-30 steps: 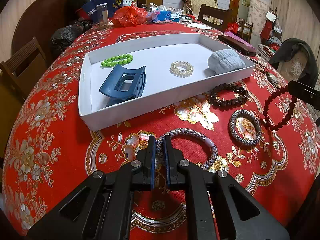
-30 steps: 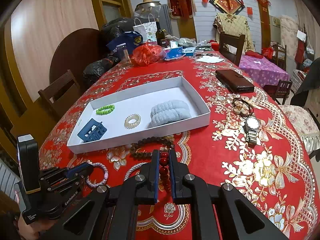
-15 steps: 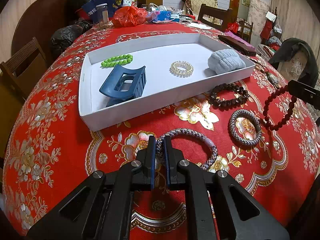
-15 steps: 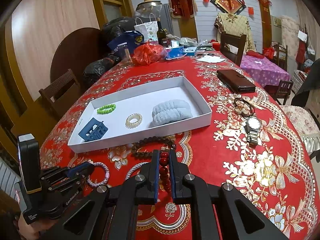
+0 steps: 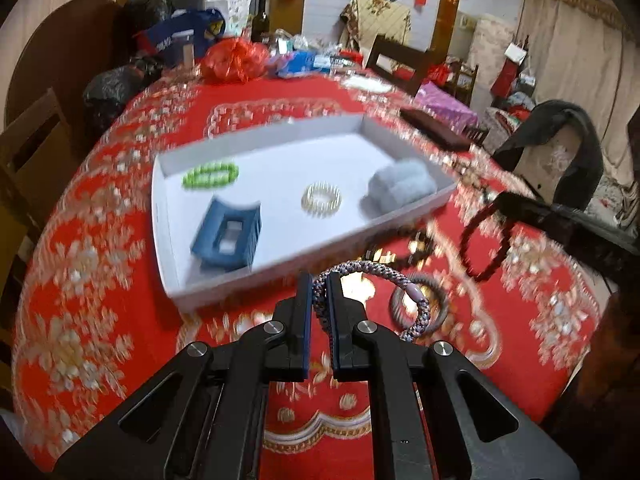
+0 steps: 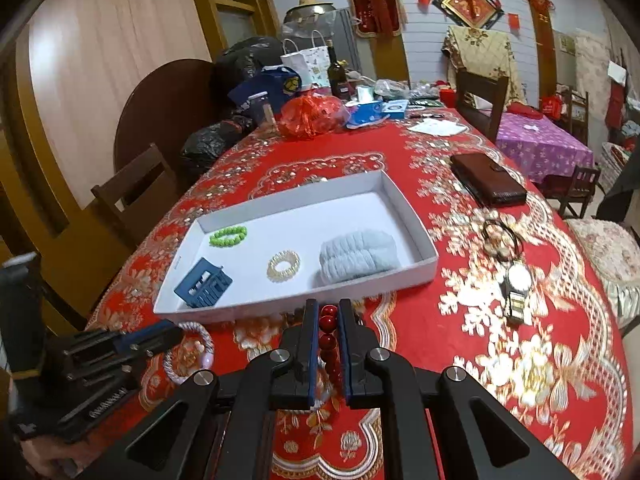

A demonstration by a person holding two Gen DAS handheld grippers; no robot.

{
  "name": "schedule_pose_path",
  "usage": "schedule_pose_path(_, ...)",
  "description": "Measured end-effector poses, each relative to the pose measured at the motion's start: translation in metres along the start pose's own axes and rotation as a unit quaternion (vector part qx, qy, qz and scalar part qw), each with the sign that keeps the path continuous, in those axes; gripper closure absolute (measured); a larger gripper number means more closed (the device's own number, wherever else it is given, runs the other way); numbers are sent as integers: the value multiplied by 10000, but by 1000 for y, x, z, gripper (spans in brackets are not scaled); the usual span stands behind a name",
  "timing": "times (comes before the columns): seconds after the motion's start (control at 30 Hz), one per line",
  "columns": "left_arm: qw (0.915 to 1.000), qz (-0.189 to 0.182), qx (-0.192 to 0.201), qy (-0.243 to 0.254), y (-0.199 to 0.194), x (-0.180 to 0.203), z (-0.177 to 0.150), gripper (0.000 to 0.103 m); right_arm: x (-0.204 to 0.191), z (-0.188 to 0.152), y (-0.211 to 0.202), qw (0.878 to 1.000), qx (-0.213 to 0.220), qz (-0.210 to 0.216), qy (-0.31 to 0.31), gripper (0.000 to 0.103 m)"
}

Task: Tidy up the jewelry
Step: 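Carry the grey braided bracelet and red bead bracelet over the white tray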

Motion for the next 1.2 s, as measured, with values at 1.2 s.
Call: schedule_pose_path(1.2, 9856, 1249, -991, -560, 199, -73, 135, 97, 82, 100, 195, 9865, -1030, 508, 1166, 95)
Point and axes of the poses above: each gripper's, at about its wrist camera, not at the fingertips, and y roughly the way its jaws point, x to its right, z to its top, the point moved 3 cm from there along y, roughly the way its jaws point, and after that the axes turned 3 degrees about y, right-handed, at the moved point
